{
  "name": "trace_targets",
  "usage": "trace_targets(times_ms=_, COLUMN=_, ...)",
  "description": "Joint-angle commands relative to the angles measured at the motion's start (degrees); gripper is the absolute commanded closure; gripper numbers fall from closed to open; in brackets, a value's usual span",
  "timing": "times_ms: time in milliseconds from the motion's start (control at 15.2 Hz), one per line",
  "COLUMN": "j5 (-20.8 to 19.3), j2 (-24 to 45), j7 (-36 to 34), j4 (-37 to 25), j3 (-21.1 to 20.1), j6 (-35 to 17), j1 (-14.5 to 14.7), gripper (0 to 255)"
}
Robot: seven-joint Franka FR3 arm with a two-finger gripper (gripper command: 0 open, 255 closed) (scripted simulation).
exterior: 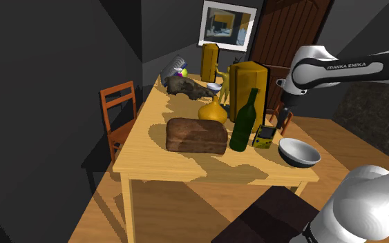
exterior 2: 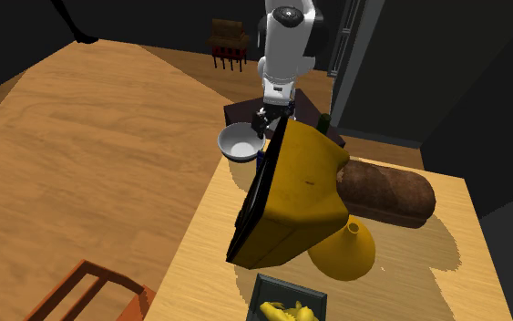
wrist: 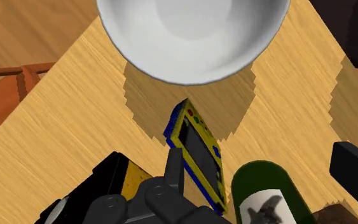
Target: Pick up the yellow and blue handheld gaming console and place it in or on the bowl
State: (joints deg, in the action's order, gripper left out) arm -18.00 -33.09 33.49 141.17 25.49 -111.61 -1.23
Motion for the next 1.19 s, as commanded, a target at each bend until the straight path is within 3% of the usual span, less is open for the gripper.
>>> trace_targets(times_ms=0, j5=-0.63, j2=2.72, j7=3.95, j4=-1.06, j3=2.85, j6=-2.96, j1=0.3, gripper=0)
trace_targets(times_ms=198, j5=-0.38, j2=7.53, j7=9.44, j4=-3.03, j3=7.0, j6=-7.35, j1=1.27, gripper=0)
trace_targets(times_ms=660, j5=-0.45, j2=10.42, j7=9.82, j4=0.19, j3=8.83, j6=-13.44, j1=1.46, gripper=0)
trace_targets(times_ms=1122, j5=-0.44, j2=10.7, j7=9.87, j4=0.43, j3=8.99, j6=-13.95, j1=1.49, gripper=0)
